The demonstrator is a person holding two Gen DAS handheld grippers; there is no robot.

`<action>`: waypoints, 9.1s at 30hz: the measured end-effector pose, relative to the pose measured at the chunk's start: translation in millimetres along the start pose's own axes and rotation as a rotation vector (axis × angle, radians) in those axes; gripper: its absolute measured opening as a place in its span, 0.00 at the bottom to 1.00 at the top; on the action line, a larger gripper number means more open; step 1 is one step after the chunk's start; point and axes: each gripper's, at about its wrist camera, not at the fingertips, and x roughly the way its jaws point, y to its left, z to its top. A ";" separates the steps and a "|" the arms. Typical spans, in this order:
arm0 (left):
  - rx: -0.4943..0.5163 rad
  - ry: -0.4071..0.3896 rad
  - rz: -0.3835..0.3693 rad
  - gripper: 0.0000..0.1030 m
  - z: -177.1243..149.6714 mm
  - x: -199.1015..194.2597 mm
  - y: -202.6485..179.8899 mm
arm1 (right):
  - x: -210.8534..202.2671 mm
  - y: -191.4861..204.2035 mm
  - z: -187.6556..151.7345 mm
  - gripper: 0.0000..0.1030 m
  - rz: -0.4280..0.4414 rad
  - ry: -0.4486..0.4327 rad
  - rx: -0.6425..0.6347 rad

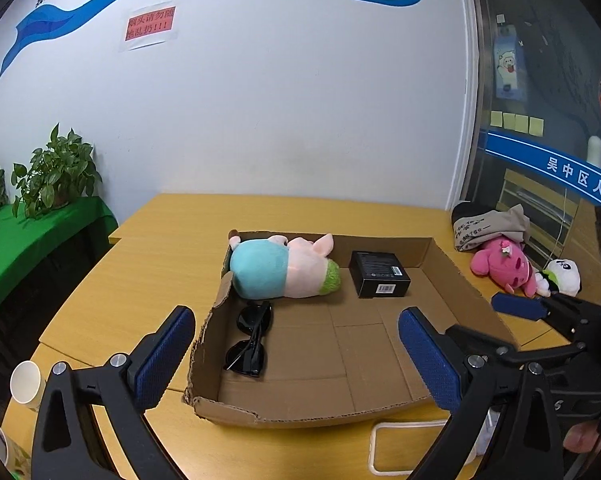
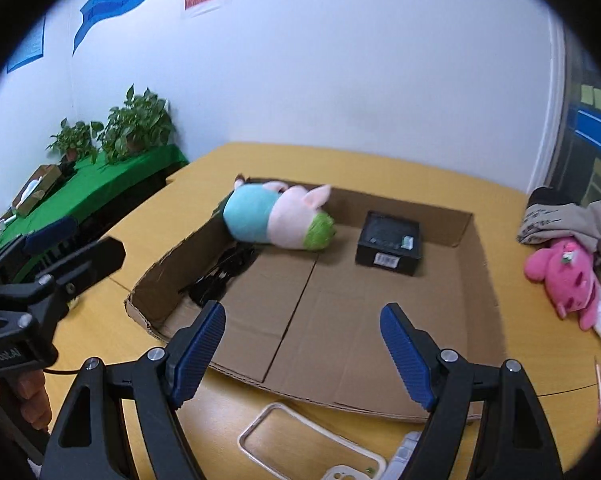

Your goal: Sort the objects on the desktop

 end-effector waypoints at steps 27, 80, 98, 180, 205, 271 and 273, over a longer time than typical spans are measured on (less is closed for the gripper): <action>0.009 0.173 -0.013 1.00 -78.7 9.0 -12.6 | 39.5 -33.7 -51.2 0.78 0.027 0.049 0.026; 0.185 0.344 -0.333 1.00 -131.1 17.7 -135.5 | 6.0 -131.3 -190.9 0.78 0.133 0.333 0.168; 0.196 0.401 -0.421 1.00 -147.9 22.2 -169.6 | -6.0 -184.7 -165.8 0.79 0.028 0.201 0.120; 0.327 0.586 -0.610 0.84 -191.3 30.1 -191.0 | -14.4 -138.6 -197.1 0.39 0.363 0.337 -0.131; 0.466 0.524 -0.630 0.60 -179.8 48.3 -172.9 | -24.0 -141.8 -196.9 0.25 0.293 0.291 0.068; 0.112 0.643 -0.251 0.67 -5.6 221.3 -11.0 | 225.7 -46.4 67.9 0.38 0.616 0.387 -0.306; 0.105 0.678 -0.208 0.67 -13.3 232.4 -11.7 | 242.3 -43.1 62.8 0.37 0.624 0.424 -0.304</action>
